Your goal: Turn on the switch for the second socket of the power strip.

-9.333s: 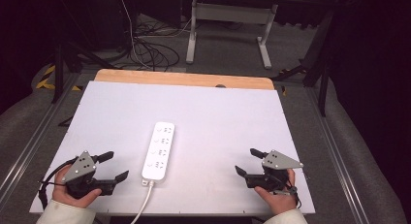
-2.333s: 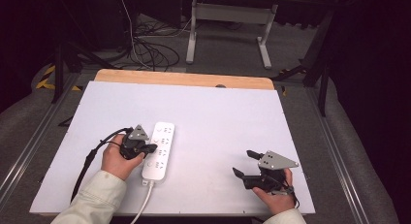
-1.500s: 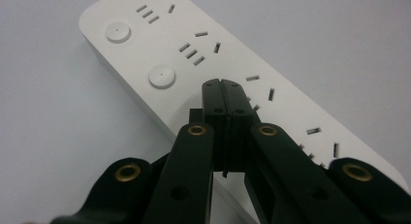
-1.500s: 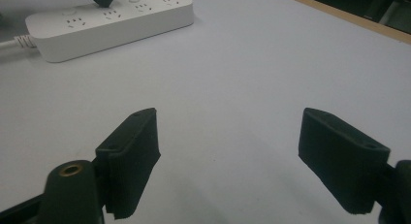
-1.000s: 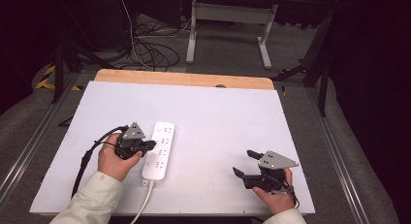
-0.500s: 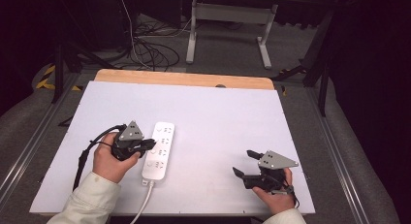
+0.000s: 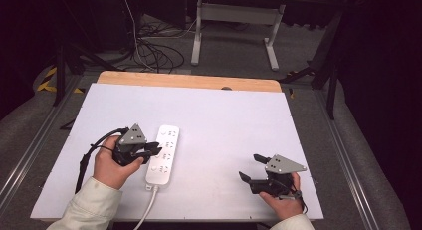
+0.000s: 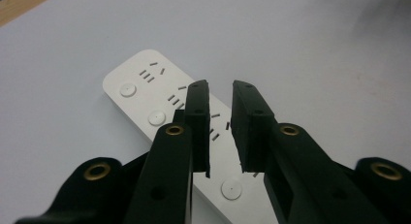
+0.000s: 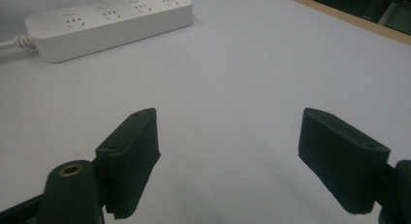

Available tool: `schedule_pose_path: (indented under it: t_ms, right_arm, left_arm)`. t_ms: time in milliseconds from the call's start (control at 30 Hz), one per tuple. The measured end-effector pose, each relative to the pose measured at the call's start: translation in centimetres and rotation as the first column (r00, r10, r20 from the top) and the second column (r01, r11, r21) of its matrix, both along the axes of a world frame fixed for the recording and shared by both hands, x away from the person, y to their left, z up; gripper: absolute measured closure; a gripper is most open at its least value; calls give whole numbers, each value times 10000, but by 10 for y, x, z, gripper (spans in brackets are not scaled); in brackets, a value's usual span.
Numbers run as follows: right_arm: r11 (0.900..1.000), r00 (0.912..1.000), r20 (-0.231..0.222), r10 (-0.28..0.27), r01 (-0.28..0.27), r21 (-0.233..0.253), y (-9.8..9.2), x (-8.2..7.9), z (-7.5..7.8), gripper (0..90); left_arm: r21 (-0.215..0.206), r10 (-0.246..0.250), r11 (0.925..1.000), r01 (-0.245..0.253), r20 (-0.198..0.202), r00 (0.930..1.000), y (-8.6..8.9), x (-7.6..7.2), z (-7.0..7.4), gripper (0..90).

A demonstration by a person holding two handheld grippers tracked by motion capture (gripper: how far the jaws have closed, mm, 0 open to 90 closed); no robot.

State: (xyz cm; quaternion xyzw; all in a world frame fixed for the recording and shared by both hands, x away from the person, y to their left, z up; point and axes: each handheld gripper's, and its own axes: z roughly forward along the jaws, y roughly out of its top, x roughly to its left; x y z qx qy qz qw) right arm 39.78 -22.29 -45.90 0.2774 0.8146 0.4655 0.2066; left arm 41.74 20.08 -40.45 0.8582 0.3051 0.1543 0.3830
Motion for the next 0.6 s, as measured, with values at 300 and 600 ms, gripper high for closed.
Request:
schedule_pose_path:
  t_ms: [300, 600]
  right_arm:
    - [10000, 10000, 21, -14, 14, -9, -1, 0, 0, 232]
    - [10000, 10000, -2, -27, 27, 28, -1, 0, 0, 232]
  left_arm:
    - [-426, 62, 9991, -44, 415, 9991, -3, -5, 7, 326]
    - [-738, 293, 9970, -242, 689, 9972, 7, -8, 14, 198]
